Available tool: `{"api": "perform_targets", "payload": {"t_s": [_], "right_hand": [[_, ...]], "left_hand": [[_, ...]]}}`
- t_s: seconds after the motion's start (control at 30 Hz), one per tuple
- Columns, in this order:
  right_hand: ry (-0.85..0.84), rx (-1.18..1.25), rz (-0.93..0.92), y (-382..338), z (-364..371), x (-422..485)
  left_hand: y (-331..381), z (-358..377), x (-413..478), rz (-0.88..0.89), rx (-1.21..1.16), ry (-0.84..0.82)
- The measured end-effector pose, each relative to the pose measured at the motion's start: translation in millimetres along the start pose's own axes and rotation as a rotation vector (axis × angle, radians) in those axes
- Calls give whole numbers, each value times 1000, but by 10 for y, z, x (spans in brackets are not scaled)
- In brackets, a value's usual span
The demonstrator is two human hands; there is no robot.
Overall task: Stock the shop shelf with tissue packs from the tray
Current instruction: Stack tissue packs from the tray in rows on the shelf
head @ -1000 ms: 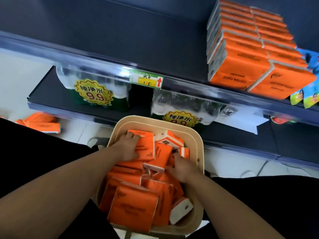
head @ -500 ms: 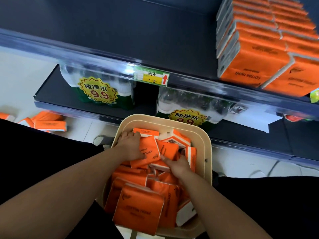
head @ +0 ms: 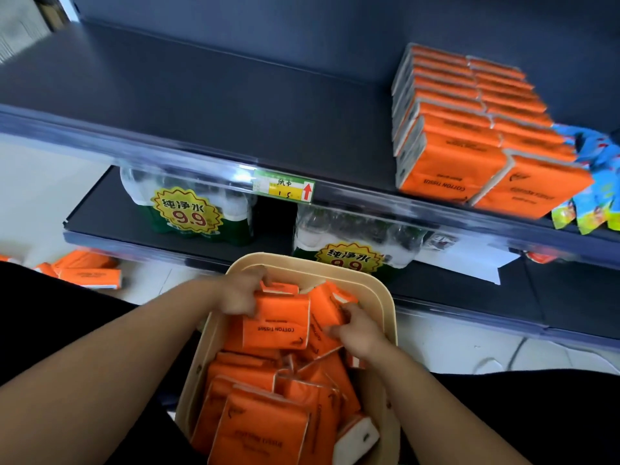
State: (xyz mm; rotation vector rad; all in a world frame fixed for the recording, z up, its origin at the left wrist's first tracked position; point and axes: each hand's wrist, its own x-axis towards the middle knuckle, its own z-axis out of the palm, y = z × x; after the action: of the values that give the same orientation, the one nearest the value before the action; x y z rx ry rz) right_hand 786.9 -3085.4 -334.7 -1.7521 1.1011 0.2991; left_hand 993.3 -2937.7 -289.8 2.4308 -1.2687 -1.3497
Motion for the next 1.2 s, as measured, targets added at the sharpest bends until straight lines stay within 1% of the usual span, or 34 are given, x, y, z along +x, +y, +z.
{"api": "perform_targets", "payload": {"t_s": [0.13,0.27,0.4,0.5,0.63,0.73,0.83,0.87,0.9,1.0,1.07,1.13,1.2], "right_hand": [[-26,127,-144,-239,-340,-254],[-4,225,-337,-651,-710,-659],[-12,168,-523,-1153,-1160,-1002],[-24,99,-611,-1551,-1566,-1131],[57,-33,-675,-2019,-2039,-1143],[150,-154,-692,-2298,-2272,-1021],[182,-243,-683,-2455,-2419,-862],[173,-266,-683,-2484,-2453,-816],[165,-287,-681,-2512,-2472,-778],[160,-335,-684,-2598,-2445,-678],[166,-380,-701,-2681,-2408,-614],[188,-488,-722,-2766,-2383,-586],[208,-603,-761,-2813,-2374,-577]], "left_hand": [[201,-487,-297,118,31,1],[394,-1059,-706,286,-153,84],[461,-1613,-1032,450,-349,134],[499,-2061,-1188,533,-485,187],[559,-2585,-1060,585,-730,227],[625,-2875,-774,597,-815,259],[679,-3107,-425,551,-888,304],[711,-3164,-271,524,-905,339],[765,-3199,-111,494,-917,408],[962,-3230,454,363,-865,730],[1219,-3227,713,332,-708,890],[1501,-3221,883,350,-514,963],[1745,-3241,1040,371,-424,991]]}}
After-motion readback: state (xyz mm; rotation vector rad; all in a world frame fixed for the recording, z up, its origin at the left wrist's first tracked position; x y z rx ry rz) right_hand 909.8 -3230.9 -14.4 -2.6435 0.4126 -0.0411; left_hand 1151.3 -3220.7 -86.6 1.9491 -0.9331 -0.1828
